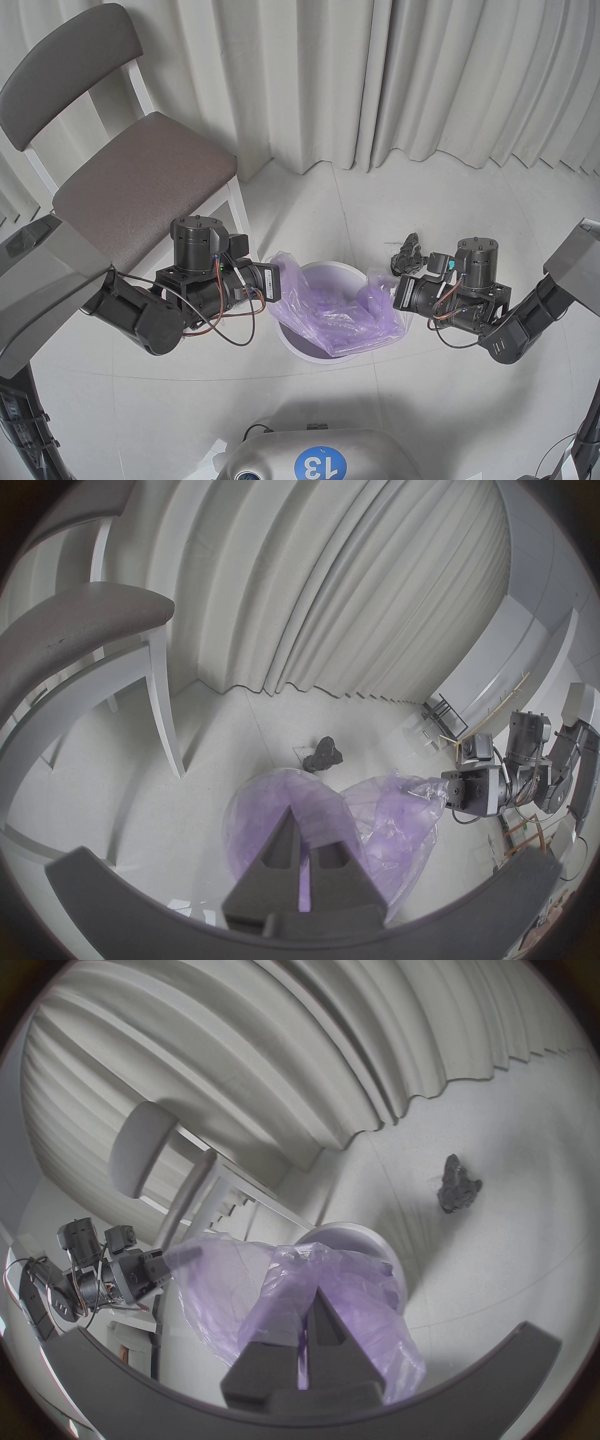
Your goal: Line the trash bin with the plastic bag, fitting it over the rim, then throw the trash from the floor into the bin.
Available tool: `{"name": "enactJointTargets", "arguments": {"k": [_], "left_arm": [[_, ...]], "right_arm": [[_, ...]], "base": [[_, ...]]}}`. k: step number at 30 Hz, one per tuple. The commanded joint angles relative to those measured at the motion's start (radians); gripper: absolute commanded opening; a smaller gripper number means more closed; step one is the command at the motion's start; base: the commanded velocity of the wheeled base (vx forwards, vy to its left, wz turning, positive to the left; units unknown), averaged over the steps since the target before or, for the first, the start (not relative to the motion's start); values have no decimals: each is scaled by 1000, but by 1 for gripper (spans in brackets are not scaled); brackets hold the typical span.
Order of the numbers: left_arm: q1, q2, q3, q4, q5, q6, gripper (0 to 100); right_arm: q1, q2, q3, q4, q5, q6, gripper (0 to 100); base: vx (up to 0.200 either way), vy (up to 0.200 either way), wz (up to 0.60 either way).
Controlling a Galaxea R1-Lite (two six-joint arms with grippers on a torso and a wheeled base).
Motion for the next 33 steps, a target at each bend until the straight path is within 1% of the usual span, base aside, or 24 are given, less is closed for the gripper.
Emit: {"name": "enactJointTargets", "arguments": {"k": [1,3,6,8,10,11,13,16,19,20,22,24,28,33], "left_arm": [[60,25,-18,24,-1,-1,0],[77,37,-21,21,-1,-1,0],[112,40,-44,27,-2,-1,0],[118,42,-64,38,-2,-1,0],[118,44,-67,49,-2,-1,0],[117,44,-65,69,-2,-1,0],[110,53,-67,75,-2,-1,0],[103,77,-70,72,-2,-2,0],[101,91,-71,72,-2,-2,0],[94,113,-67,67,1,-12,0],[94,120,-59,69,12,-30,0],[101,128,-54,73,22,-45,0],[110,146,-28,61,24,-48,0],[113,171,-25,49,36,-48,0]], "right_arm": [[-58,-4,-52,71,-1,-9,0],[-78,-9,-52,111,-1,-55,0],[-110,-37,-43,181,-1,-149,0],[-130,-64,-38,235,-1,-192,0],[-136,-77,-38,261,-1,-209,0],[-148,-103,-36,313,-1,-240,0],[-159,-118,-36,361,-1,-276,0],[-176,-138,-27,396,0,-315,0],[-177,-143,-21,410,0,-330,0],[-177,-143,-9,430,-1,-364,0],[-179,-141,6,435,0,-402,0],[-177,-130,16,435,0,-417,0],[-158,-93,13,424,10,-414,0],[-116,-20,-4,381,14,-382,0]], "base": [[0,0,0],[0,0,0],[0,0,0],[0,0,0],[0,0,0],[0,0,0],[0,0,0],[0,0,0],[0,0,0],[0,0,0],[0,0,0],[0,0,0],[0,0,0],[0,0,0]]}}
